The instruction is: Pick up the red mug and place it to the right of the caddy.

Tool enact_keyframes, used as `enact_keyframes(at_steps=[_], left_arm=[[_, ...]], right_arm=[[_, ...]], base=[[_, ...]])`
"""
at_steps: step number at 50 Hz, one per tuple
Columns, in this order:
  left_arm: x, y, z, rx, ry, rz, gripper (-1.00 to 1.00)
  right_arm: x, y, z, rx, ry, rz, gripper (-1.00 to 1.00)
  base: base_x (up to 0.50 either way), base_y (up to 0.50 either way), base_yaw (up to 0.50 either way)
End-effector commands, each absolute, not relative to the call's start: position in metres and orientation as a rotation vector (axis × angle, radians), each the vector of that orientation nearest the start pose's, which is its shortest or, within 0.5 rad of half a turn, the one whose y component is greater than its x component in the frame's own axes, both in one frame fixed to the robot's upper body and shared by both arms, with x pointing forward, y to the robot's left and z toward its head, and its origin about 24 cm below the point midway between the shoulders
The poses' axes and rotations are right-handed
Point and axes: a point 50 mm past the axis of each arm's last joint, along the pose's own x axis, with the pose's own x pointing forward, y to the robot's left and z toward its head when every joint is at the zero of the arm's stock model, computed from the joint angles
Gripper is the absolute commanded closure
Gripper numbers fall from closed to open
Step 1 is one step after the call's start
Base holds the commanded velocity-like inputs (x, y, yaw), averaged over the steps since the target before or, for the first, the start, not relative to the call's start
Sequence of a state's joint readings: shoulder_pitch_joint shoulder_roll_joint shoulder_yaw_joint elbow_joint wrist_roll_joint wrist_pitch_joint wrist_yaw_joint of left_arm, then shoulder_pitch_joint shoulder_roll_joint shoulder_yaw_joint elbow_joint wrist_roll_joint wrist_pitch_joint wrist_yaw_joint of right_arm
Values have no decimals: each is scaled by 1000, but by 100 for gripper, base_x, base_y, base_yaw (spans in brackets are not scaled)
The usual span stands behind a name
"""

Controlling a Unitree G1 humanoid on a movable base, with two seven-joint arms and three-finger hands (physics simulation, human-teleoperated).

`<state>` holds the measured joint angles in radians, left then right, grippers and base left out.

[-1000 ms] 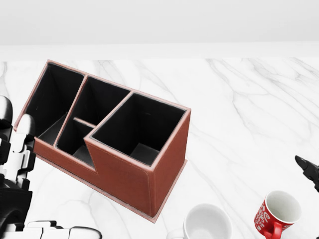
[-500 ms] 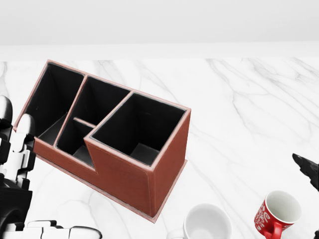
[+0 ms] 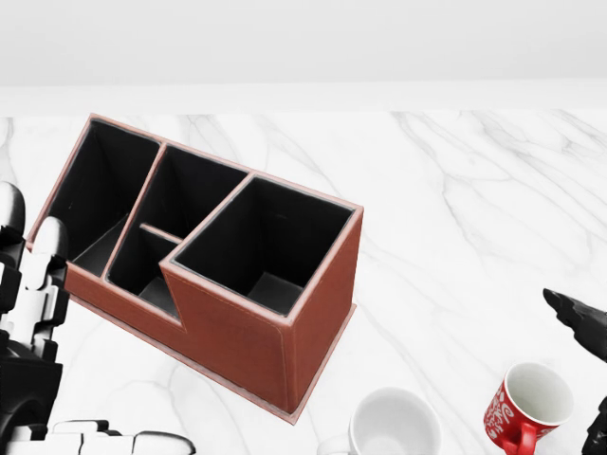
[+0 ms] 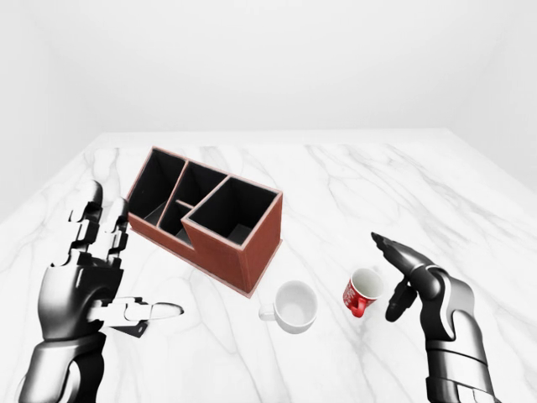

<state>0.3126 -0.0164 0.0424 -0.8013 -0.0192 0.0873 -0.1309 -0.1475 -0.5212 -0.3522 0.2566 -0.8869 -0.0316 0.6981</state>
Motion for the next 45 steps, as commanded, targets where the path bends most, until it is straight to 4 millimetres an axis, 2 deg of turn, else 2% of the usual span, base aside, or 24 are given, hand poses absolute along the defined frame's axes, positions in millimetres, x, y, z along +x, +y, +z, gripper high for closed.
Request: enact_keyframes(at_steps=[1, 23, 30, 45], left_arm=[[171, 166, 153, 46, -420, -7, -100], [174, 165, 152, 44, -414, -8, -100], [174, 168, 152, 44, -416, -1, -100], [176, 165, 148, 46, -395, -7, -100]], right_arm=[[263, -315, 65, -1210, 609, 241, -100], [269, -308, 66, -1252, 610, 251, -100], [271, -305, 56, -1272, 645, 293, -100], [274, -302, 58, -1322, 637, 311, -100]], base=[[0, 0, 0], [0, 0, 0], [0, 0, 0], [0, 0, 0]])
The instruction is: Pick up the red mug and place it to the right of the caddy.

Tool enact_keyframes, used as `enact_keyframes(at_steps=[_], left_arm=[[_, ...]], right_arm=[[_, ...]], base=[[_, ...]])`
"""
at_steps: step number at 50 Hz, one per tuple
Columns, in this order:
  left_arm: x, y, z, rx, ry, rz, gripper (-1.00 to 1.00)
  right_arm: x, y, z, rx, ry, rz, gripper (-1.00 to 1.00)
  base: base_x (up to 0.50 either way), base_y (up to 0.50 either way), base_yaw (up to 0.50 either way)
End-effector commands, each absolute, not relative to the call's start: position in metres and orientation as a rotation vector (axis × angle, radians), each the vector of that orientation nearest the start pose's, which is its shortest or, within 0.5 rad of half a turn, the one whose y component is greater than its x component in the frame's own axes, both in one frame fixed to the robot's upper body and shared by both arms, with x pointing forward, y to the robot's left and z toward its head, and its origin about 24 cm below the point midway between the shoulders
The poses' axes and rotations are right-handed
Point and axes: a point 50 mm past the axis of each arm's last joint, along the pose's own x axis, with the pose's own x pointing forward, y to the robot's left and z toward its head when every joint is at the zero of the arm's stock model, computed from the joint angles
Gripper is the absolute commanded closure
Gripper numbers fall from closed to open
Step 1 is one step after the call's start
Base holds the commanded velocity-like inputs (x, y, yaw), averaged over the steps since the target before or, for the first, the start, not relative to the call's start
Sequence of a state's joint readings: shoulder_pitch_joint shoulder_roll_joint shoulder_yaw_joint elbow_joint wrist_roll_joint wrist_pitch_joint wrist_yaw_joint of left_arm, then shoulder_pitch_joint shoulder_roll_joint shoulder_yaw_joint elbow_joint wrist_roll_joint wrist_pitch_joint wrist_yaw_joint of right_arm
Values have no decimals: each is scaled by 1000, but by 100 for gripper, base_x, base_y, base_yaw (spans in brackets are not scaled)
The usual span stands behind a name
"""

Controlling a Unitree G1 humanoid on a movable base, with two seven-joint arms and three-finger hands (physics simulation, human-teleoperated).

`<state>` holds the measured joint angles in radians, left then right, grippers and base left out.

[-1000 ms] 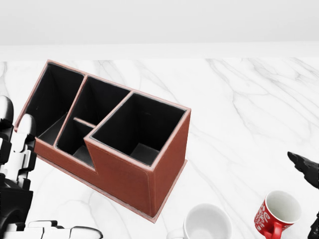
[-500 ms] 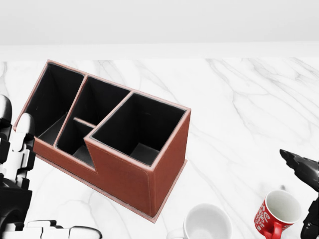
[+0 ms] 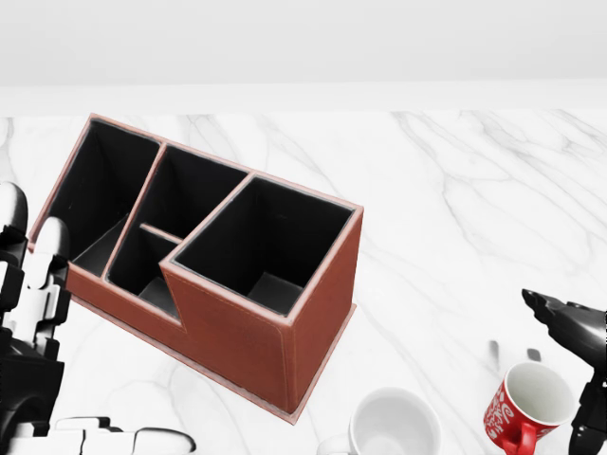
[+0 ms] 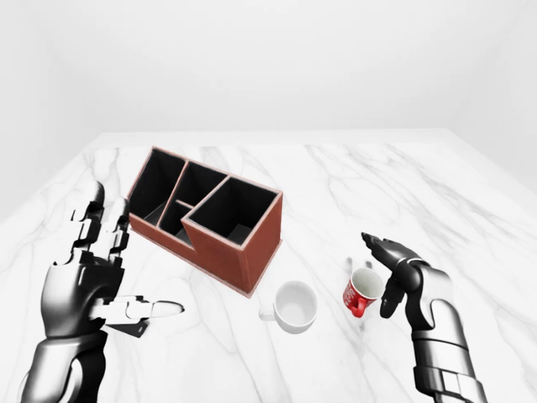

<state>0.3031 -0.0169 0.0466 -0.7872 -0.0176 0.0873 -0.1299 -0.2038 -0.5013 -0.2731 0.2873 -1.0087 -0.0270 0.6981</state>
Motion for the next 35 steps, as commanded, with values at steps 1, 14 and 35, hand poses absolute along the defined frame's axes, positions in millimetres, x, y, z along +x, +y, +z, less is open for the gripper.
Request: enact_keyframes(at_steps=[1, 14, 35], left_arm=[[177, 165, 147, 46, -393, -7, -100], [177, 164, 145, 46, -382, -12, -100], [178, 165, 146, 45, -389, -9, -100]], right_arm=[[274, -301, 59, -1325, 634, 310, -100], [277, -297, 47, -1342, 676, 361, -100], [282, -289, 38, -1346, 688, 392, -100]], base=[[0, 0, 0], [0, 0, 0], [0, 0, 0]])
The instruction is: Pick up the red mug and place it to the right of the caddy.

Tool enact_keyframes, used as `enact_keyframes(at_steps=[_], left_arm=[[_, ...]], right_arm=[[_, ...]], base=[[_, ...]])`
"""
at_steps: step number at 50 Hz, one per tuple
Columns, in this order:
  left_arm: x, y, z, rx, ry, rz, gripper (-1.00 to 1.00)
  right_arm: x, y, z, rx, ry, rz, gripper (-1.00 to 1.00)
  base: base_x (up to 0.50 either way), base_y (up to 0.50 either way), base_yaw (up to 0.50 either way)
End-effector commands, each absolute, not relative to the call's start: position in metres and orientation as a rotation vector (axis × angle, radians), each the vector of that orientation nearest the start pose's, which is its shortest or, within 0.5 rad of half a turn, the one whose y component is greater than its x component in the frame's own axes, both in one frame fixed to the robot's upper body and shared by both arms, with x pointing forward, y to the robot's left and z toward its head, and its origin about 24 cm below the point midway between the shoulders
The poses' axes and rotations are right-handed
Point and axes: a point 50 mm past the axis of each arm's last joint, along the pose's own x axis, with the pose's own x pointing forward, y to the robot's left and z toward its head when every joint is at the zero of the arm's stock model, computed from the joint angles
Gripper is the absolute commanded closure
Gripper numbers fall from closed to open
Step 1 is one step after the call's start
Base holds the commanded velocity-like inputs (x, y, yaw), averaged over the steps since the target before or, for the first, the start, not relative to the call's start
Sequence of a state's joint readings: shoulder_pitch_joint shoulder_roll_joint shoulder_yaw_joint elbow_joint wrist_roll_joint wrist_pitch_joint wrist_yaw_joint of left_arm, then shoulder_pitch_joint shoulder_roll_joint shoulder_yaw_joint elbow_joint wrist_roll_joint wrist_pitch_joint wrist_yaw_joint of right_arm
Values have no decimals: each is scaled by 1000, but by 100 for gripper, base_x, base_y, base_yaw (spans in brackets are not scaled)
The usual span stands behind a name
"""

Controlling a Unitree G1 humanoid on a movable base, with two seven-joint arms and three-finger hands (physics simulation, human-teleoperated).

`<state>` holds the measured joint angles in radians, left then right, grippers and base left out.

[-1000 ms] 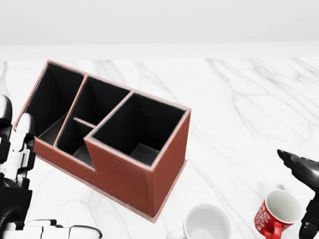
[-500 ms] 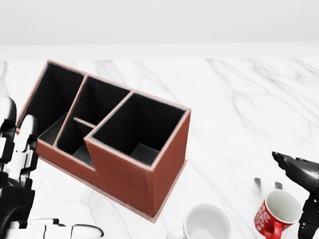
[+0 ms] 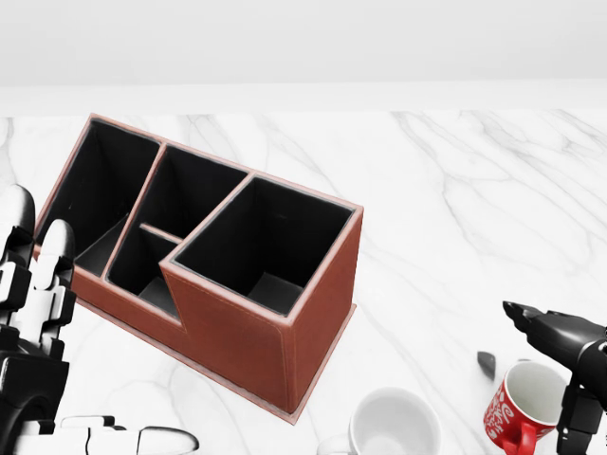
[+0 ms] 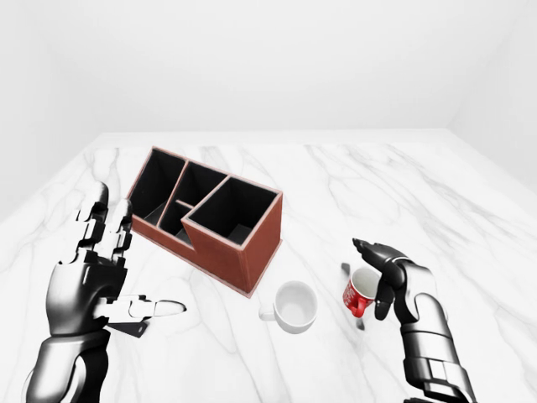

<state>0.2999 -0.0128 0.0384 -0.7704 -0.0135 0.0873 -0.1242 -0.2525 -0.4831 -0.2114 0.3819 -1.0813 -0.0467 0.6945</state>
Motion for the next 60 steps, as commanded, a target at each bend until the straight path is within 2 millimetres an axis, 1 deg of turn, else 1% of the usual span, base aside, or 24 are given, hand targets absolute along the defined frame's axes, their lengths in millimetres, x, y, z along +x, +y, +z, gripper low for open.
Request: enact_keyframes(at_steps=[1, 12, 20, 24, 25, 26, 27, 29, 34, 39, 47, 51, 53, 55, 56, 59, 60], left_arm=[[178, 164, 145, 45, -384, -11, -100], [179, 163, 143, 46, -376, -14, -100], [179, 164, 143, 45, -374, -12, -100], [179, 163, 143, 46, -375, -13, -100], [179, 163, 143, 46, -374, -13, -100], [179, 163, 143, 46, -375, -13, -100], [179, 163, 143, 45, -376, -13, -100], [179, 163, 142, 45, -372, -13, -100], [180, 163, 142, 44, -370, -14, -100], [179, 162, 143, 44, -375, -16, -100], [179, 160, 141, 43, -367, -22, -100], [178, 160, 143, 43, -373, -22, -100], [179, 160, 142, 42, -369, -22, -100], [179, 160, 142, 42, -370, -21, -100], [179, 160, 142, 42, -368, -22, -100], [179, 160, 142, 41, -368, -23, -100], [179, 160, 141, 41, -367, -23, -100]], right_arm=[[282, -289, 38, -1347, 688, 391, -100], [283, -288, 35, -1345, 693, 397, -100], [285, -286, 25, -1340, 697, 398, -100], [285, -285, 24, -1331, 703, 387, -100], [285, -285, 24, -1327, 704, 386, -87], [286, -284, 24, -1322, 698, 385, 27], [285, -284, 25, -1314, 700, 380, 100], [282, -285, 25, -1315, 708, 387, 100], [283, -286, 31, -1316, 702, 371, 100], [278, -287, 37, -1328, 703, 371, 100], [275, -291, 55, -1351, 653, 308, 100], [271, -296, 71, -1372, 609, 246, 100], [267, -299, 84, -1387, 568, 193, 100], [267, -301, 92, -1393, 546, 165, 100], [266, -303, 101, -1401, 522, 134, 100], [266, -304, 112, -1409, 493, 101, 100], [267, -304, 118, -1412, 472, 79, 100]], base=[[0, 0, 0], [0, 0, 0], [0, 0, 0], [0, 0, 0], [0, 0, 0], [0, 0, 0], [0, 0, 0], [0, 0, 0], [0, 0, 0], [0, 0, 0], [0, 0, 0], [0, 0, 0], [0, 0, 0], [0, 0, 0], [0, 0, 0], [0, 0, 0], [0, 0, 0]])
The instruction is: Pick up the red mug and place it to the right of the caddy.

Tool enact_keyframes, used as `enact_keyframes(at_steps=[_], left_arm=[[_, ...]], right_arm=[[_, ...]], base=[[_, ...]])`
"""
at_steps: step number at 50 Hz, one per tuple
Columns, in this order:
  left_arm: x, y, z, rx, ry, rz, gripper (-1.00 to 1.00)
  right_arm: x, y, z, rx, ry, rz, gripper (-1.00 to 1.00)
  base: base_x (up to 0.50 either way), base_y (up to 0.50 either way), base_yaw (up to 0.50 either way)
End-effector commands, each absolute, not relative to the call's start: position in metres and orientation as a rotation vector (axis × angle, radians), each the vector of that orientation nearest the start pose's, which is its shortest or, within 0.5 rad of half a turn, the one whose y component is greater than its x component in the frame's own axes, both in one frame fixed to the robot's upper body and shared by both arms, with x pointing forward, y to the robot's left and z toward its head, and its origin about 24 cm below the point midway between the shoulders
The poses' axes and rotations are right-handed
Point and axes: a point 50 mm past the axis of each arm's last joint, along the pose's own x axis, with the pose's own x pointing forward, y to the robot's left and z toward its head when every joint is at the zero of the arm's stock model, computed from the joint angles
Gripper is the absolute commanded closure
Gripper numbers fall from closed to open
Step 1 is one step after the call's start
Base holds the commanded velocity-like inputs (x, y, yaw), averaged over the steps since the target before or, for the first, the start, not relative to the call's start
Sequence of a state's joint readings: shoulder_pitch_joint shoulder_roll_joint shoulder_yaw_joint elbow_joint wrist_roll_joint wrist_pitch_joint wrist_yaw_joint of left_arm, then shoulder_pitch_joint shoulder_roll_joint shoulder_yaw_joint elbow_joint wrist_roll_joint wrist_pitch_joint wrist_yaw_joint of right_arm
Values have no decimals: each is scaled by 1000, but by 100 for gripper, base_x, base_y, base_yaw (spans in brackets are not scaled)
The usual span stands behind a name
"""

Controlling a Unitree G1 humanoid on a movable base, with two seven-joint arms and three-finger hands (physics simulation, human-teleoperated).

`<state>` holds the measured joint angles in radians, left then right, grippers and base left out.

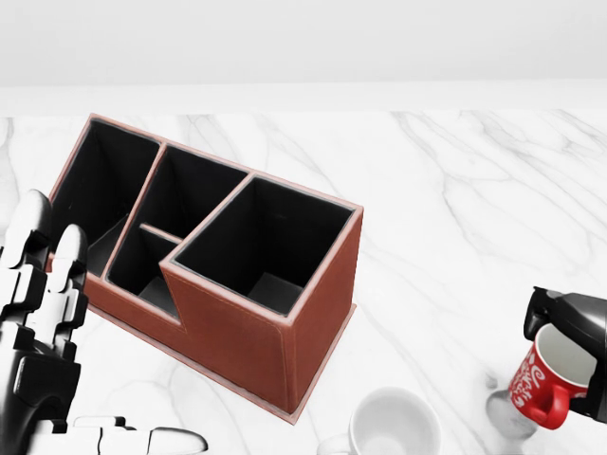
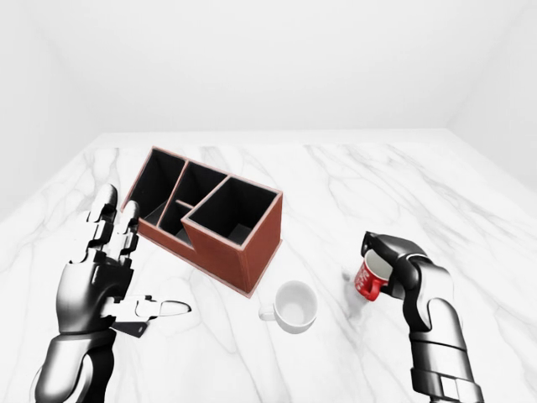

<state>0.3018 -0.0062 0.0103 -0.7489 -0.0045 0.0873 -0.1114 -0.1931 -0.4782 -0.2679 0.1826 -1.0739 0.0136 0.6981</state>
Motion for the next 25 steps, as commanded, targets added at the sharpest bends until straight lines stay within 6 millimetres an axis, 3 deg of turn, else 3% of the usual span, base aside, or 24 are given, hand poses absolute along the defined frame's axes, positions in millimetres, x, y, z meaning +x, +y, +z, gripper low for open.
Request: enact_keyframes(at_steps=[1, 14, 25], left_arm=[[179, 160, 141, 41, -366, -23, -100], [179, 161, 143, 40, -376, -20, -100], [181, 161, 141, 40, -368, -21, -100]], right_arm=[[267, -303, 123, -1413, 458, 63, 100], [283, -278, 153, -1433, 323, 8, 100], [297, -253, 144, -1438, 304, 82, 100]], base=[[0, 0, 0], [0, 0, 0], [0, 0, 0]])
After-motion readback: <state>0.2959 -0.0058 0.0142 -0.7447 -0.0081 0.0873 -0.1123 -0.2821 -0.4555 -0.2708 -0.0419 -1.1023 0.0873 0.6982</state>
